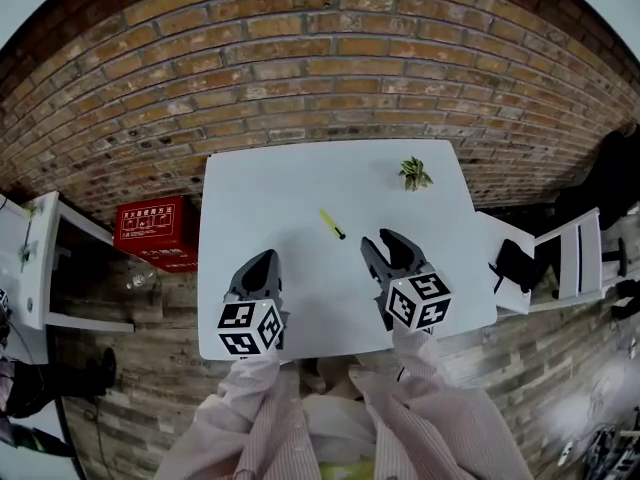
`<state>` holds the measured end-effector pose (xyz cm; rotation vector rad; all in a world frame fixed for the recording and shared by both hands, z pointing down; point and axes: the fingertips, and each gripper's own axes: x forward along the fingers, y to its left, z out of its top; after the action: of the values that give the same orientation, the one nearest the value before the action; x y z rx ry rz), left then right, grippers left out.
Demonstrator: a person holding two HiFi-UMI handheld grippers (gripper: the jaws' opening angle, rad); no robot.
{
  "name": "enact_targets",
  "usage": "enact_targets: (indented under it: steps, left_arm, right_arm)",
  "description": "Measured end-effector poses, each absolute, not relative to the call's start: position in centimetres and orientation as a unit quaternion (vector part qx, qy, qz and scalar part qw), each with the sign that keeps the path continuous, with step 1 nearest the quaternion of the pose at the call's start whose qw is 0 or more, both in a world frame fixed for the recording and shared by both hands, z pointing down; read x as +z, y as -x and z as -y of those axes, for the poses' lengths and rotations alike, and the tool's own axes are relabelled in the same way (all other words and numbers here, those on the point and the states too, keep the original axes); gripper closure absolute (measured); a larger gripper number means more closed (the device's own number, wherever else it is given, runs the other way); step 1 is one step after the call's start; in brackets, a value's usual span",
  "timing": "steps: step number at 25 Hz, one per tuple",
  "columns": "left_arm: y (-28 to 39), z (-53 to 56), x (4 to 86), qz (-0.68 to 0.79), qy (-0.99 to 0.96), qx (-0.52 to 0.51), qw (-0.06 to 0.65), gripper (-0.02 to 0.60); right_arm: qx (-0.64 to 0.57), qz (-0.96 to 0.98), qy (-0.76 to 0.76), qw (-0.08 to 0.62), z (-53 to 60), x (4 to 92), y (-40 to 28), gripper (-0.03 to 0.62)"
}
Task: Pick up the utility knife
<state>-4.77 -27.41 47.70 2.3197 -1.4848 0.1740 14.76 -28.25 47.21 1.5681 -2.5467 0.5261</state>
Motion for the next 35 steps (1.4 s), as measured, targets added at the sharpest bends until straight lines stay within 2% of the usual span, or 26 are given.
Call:
enact_targets:
  steps: [13, 35]
  left_arm:
    - [5.0, 30.1, 51.4, 0.553, -0.795, 0.085, 0.235, 0.590]
    - [5.3, 33.4, 58.3, 0.529, -0.781, 0.128, 0.307, 0.589]
  right_arm:
    - [0.192, 0.859, -0.464, 0.095, 33.1, 50.5, -13.1, 0.442]
    - [0.221, 0.846, -0.418, 0.247, 37.2, 61.1, -9.0, 0.443]
